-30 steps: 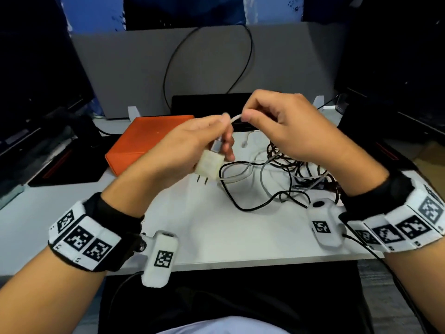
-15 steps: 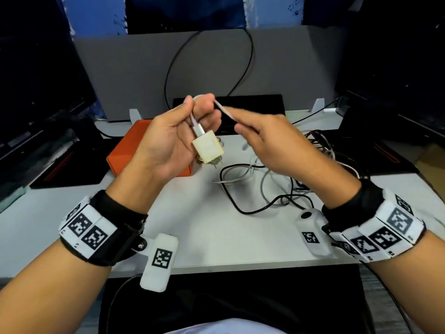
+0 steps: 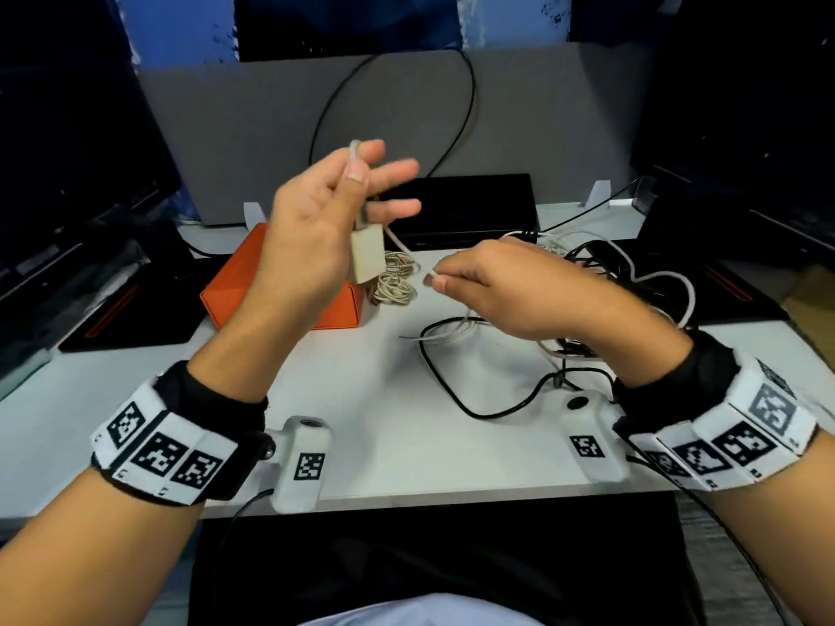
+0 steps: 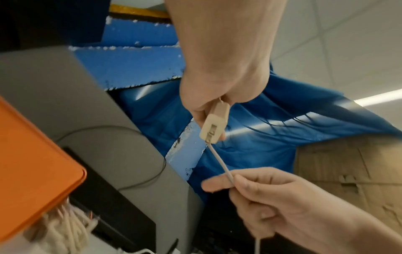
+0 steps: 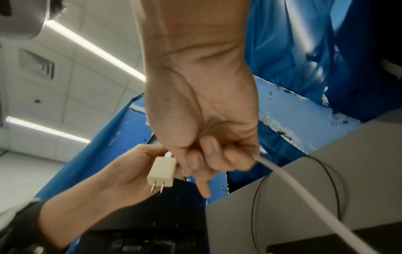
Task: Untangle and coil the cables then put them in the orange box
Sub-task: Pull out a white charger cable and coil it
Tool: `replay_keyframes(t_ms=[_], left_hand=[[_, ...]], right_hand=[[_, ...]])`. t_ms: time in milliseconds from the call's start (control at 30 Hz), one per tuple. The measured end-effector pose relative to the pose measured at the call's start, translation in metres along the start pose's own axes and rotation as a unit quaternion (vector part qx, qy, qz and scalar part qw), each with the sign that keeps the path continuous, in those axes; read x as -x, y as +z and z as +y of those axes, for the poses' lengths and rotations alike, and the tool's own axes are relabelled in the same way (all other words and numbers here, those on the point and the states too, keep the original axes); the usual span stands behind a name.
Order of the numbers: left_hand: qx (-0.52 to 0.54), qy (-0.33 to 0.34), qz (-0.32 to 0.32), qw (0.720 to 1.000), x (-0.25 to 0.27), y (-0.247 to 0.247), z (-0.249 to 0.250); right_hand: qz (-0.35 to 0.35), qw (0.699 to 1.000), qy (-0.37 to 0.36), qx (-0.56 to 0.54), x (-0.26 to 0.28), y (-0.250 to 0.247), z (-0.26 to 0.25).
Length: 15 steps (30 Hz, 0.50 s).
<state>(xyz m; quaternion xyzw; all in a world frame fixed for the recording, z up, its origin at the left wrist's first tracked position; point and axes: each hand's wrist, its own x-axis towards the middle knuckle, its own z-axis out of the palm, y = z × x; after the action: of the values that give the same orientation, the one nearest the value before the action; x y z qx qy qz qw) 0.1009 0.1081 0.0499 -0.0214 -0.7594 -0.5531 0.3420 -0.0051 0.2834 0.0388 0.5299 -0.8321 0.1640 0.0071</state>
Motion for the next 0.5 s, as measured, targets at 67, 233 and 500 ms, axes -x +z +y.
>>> replay_keyframes(t_ms=[67,233,500], left_hand=[[-0.007,0.003,-0.084,0.996,0.004,0.002,0.004],[0.000,-0.045,-0.104,0.994,0.000,-0.002,0.012],[0.262,-0.117,-0.073,0.955,-0.019,-0.045,0.024]], right_hand=[[0.017,0.999,-0.028,-0.001,0.001,0.003,-0.006],[0.020,0.988,-0.050,-0.147,0.010,-0.020,-0.010],[0.109,0.992,0.063,-0.018,0.004,-0.024,0.029]])
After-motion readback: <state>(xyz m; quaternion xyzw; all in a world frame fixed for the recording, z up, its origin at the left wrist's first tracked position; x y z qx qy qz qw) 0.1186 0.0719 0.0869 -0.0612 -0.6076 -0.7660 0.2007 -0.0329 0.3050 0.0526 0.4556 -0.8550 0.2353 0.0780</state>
